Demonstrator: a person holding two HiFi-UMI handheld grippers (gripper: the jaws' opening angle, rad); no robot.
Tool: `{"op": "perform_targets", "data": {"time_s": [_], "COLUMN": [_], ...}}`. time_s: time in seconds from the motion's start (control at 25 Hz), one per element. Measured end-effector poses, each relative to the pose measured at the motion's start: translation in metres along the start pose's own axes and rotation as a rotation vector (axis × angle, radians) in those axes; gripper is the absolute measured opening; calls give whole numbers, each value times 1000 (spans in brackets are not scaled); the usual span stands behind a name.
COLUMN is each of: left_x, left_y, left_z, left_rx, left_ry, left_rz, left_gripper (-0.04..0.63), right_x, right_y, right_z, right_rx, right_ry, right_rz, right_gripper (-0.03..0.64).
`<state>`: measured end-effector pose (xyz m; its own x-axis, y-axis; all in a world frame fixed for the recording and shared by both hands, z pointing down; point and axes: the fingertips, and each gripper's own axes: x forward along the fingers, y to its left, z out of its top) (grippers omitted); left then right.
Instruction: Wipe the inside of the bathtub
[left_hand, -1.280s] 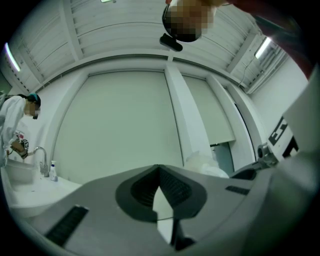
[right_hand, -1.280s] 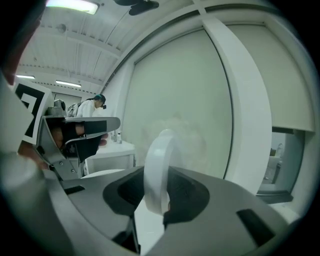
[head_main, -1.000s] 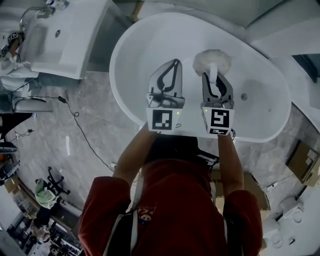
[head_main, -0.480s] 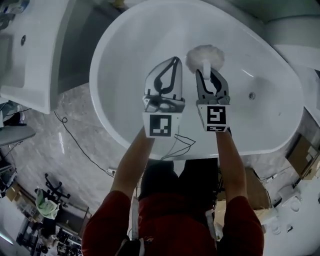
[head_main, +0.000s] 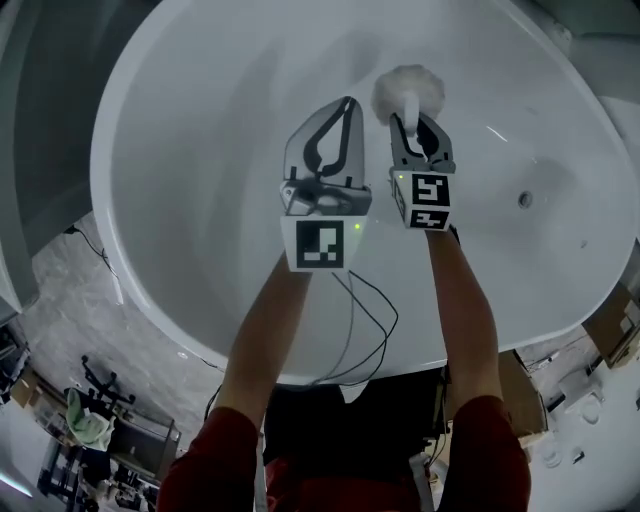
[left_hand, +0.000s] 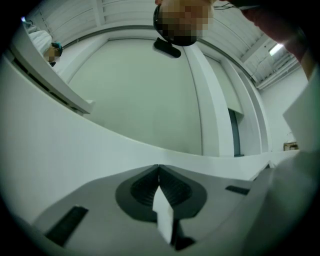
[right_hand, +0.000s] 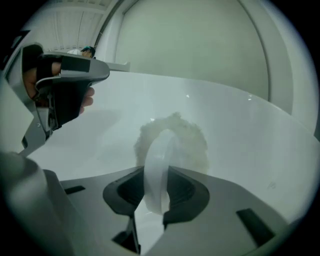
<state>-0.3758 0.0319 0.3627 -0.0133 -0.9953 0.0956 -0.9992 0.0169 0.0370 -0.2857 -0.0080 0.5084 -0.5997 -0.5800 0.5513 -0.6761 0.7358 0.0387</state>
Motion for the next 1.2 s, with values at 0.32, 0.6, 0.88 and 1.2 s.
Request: {"op": "perform_targets", "data": {"time_s": [0.32, 0.6, 0.88, 1.2], "left_x": [48, 64, 66, 45], "left_y": [-42, -57, -64, -64], "left_z": [-79, -147, -161, -154], "left_rx": [-10, -11, -1, 23], "left_ry": [34, 49, 42, 51], "left_rz": [24, 37, 47, 32], "left_gripper": [15, 15, 15, 15], "right_x": [60, 112, 133, 128], "right_y": [-33, -51, -54, -68], "right_z": [-91, -146, -159, -164], "right_rx": [-19, 28, 55, 81], "right_ry": [36, 32, 32, 65], "right_rz": [48, 73, 106, 19], "right_gripper": [107, 107, 104, 104]}}
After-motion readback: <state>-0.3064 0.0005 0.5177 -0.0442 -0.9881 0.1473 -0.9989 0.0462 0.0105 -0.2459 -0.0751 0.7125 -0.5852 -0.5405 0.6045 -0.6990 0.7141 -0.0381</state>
